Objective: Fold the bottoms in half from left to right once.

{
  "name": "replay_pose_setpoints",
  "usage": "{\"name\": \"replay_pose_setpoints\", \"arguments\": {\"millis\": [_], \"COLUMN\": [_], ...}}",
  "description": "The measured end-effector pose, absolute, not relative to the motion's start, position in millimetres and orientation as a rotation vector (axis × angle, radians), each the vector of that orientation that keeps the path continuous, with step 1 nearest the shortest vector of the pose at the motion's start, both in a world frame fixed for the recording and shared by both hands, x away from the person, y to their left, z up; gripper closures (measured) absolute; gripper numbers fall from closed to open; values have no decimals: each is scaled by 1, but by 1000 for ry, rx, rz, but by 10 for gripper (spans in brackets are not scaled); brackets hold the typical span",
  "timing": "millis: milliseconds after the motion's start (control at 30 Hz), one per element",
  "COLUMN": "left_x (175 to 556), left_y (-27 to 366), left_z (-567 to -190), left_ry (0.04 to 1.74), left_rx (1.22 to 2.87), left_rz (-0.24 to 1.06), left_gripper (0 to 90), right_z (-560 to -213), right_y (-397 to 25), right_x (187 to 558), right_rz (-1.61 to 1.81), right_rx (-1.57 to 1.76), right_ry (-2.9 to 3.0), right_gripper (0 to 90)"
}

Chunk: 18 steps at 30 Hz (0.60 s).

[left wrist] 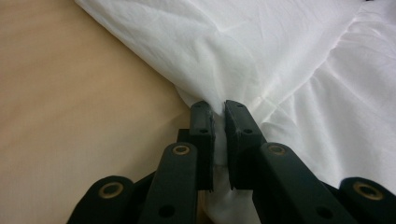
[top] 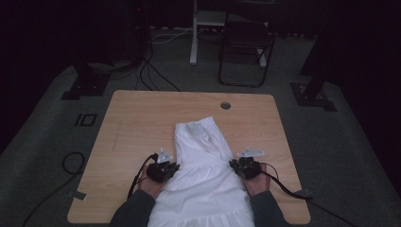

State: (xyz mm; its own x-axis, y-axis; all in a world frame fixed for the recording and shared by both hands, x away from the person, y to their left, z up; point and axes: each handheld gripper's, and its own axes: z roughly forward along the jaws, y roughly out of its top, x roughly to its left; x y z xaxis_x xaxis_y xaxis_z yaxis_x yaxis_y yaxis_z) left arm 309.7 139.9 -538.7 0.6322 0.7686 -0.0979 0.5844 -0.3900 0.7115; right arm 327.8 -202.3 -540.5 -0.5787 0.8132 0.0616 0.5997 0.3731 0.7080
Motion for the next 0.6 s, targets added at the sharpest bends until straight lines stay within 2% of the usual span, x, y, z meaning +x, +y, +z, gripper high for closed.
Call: {"name": "replay_pose_setpoints", "arguments": {"millis": [67, 200, 233, 433, 567, 600], "left_x": [304, 308, 309, 310, 310, 309], "left_y": [141, 138, 137, 138, 138, 138], "left_z": [-539, -539, -540, -541, -542, -542], "left_ry": [1044, 1038, 1039, 1029, 1029, 1031], "left_rx": [2120, 2121, 2118, 2108, 2105, 2102], "left_rz": [332, 336, 338, 333, 338, 345], "left_gripper": [806, 790, 789, 773, 761, 749], "right_z": [-537, -523, -518, -493, -495, -502], "right_y": [-201, -202, -202, -173, -153, -143], "right_x": [316, 315, 319, 356, 380, 397], "right_rz": [998, 1066, 1099, 1183, 1207, 1237], "right_rx": [1238, 1163, 1164, 1069, 1059, 1087], "right_ry": [2396, 2357, 2334, 2331, 2363, 2402], "right_gripper": [770, 566, 540, 464, 429, 437]}}
